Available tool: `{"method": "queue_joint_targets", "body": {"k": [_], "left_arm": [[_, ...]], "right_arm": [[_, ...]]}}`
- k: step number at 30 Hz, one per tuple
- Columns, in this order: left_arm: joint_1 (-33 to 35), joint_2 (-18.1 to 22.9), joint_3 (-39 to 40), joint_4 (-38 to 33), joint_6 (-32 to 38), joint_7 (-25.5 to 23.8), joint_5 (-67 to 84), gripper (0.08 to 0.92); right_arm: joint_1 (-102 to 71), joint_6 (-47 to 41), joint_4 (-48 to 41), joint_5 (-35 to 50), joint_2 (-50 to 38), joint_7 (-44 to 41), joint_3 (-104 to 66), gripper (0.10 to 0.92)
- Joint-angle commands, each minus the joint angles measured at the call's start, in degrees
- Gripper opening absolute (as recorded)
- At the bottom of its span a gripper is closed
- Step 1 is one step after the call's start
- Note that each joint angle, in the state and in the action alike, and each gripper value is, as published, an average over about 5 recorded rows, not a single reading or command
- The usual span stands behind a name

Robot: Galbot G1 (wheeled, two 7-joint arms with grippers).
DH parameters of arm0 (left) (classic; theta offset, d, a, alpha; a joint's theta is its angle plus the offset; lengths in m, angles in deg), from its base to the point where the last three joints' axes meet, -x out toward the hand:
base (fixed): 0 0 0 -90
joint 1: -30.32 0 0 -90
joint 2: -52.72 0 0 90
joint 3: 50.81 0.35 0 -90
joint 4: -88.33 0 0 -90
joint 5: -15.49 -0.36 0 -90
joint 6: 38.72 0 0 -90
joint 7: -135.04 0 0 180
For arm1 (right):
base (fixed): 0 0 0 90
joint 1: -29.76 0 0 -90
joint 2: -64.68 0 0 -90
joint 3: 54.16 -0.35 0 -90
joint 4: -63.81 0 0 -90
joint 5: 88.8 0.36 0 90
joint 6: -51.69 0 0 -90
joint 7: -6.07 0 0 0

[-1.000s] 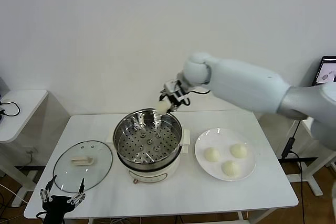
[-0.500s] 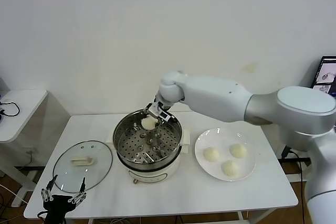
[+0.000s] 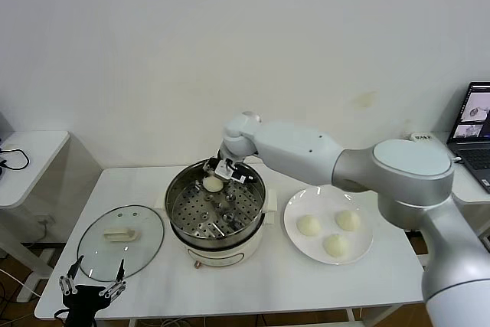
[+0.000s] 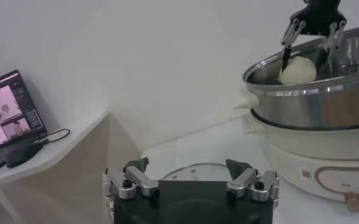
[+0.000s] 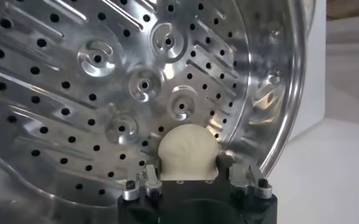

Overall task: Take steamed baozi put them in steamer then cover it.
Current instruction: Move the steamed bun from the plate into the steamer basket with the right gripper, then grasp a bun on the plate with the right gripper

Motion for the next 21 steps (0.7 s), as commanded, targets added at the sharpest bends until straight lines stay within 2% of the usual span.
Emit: {"method": "queue_joint_targets", "body": {"k": [1,5,12,21], "left_arm": [[0.0,0.0,0.0,-0.1,0.0,0.0,0.0,0.823],[0.1,-0.2,-0.1,-0.4,0.0,0.0,0.0,0.823],[0.6,-0.5,-0.3,-0.7,0.1,0.0,0.1,0.823],[0.9,-1.7,-0.8,-1.5,0.1,0.0,0.6,0.823]], "right_arm": [[-0.3,1.5,-1.3,0.4,0.9,0.4,-0.1,0.787],[3.5,-3.8,3.5,8.7,-1.6,-3.1,0.8,0.819],[11.8,-22.2,13.7,24.3,-9.8,-10.4,0.9,0.823],[14.5,-36.8,30.6,32.6,-30.0,-11.7,-0.5,0.823]]}}
